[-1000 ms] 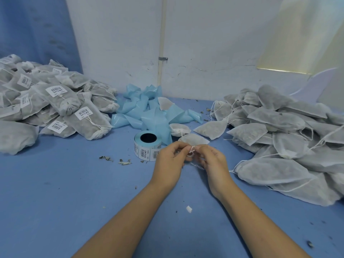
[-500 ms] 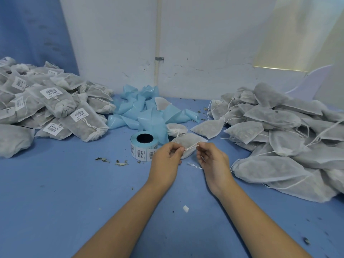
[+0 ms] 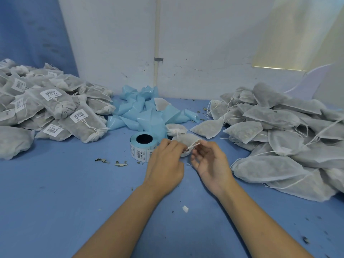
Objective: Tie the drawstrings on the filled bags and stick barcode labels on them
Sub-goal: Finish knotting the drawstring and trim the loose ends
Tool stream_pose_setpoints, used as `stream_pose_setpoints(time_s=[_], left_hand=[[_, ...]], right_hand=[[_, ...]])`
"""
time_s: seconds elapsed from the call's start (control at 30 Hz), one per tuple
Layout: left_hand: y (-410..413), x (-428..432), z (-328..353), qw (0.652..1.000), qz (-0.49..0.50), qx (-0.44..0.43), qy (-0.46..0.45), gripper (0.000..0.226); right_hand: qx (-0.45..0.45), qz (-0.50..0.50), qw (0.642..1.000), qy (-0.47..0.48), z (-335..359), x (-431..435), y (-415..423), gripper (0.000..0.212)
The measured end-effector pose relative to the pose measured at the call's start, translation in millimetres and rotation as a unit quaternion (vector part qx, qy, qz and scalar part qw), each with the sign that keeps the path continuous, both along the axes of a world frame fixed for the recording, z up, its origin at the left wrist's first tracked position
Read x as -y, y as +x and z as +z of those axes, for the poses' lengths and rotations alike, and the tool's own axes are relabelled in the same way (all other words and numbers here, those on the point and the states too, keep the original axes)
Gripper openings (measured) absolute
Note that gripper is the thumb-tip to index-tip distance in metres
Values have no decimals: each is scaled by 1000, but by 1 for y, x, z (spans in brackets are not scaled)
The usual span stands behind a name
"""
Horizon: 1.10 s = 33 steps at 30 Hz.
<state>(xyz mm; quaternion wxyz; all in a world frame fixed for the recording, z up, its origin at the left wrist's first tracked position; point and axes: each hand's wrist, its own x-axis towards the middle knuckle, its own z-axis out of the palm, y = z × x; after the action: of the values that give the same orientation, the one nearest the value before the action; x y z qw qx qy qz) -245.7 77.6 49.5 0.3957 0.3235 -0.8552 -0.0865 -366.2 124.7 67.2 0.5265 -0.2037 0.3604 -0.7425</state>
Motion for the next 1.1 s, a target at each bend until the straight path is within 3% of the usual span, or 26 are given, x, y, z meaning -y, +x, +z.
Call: stream_pose_setpoints(time_s=[0.1,0.2,0.3,0.4,0.5,0.6,0.67,0.8,1.1], left_hand=[[3,3,2,999,-17,9,-34,38],[3,6,2,999,-28,4,-36,34],[4,8,2,997,-22,-76,24,37],[6,10,7,984,8,-166,60,18],[8,10,14,964,39,-241,105,16],[10,9,20,932,9,-324,161,20],[8,8,24,903,-6,-379,200,13],[2,9,33,845,-5,-458,276,26],[2,14,36,804,-43,-484,343,43]], right_hand=[[56,82,995,-31,2,-3,5,8],[67,160,983,-62,5,-6,9,26],[67,206,973,-83,7,-8,12,35],[65,222,968,-102,6,-8,13,31],[64,186,976,-90,5,-6,11,35],[44,122,990,-58,5,-3,9,22],[-27,50,998,-30,3,-2,11,15],[-192,-72,979,21,-3,0,17,14],[-142,-101,984,28,-6,4,21,14]])
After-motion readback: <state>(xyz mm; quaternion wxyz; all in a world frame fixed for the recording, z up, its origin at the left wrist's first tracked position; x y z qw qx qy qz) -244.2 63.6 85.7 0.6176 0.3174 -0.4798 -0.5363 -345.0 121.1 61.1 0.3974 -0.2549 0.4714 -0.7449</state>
